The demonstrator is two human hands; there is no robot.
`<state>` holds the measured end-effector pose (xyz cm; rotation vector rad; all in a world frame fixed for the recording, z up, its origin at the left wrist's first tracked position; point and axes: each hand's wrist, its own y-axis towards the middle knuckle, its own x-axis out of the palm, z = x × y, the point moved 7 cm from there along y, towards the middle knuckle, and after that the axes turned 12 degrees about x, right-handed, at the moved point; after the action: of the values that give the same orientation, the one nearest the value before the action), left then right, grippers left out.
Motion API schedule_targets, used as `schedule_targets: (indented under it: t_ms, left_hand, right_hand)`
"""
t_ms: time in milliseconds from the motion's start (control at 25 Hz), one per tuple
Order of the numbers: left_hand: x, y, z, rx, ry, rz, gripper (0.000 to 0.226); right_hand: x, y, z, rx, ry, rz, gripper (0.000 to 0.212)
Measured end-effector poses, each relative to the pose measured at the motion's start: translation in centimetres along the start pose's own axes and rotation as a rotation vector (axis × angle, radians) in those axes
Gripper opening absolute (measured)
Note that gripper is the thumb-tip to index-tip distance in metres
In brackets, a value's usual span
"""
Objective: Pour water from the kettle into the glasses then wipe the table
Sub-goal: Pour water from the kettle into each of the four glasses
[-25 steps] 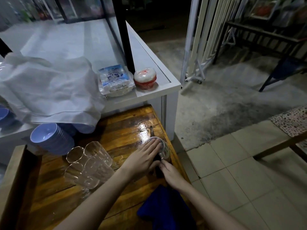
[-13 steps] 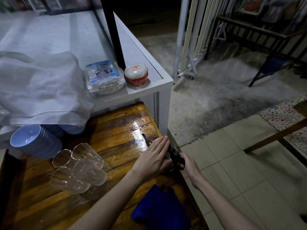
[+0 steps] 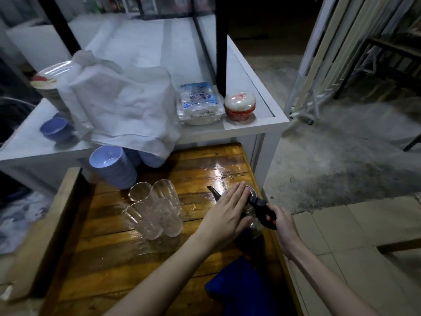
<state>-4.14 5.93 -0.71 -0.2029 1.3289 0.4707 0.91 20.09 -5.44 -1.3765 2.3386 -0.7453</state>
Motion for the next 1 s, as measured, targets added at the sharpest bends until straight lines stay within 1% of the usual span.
schedule_targets:
  t_ms: [240, 440, 600, 880, 1000]
  left_hand:
    - [-2.8, -3.4, -1.5, -0.091, 0.049, 0.13, 0.073]
    - [-4.6, -5.6, -2.4, -0.177, -0.007, 0.245, 0.077]
    - [-5.0, -7.1, -3.3, -0.24, -0.049, 0.306, 0.076]
    - [-4.9, -8.9, -3.9, -0.317, -0.144, 0.36, 0.074]
    - [-5.0, -9.2, -4.2, -0.334, -0.169, 0.364, 0.072]
  right_hand:
    - [3.8, -1.2, -3.2, -0.042, -0.1, -0.074, 0.025]
    - [6.9, -2.8, -5.4, -0.129, -0.218, -0.125, 0.031]
    - [8.9, -3.5, -7.0, -0.18, -0.319, -0.155, 0.033]
    - [10.9, -4.1, -8.1, -0.263, -0.438, -0.142, 0.045]
    - [11.3, -4.3, -8.4, -0.311, -0.486, -0.117, 0.041]
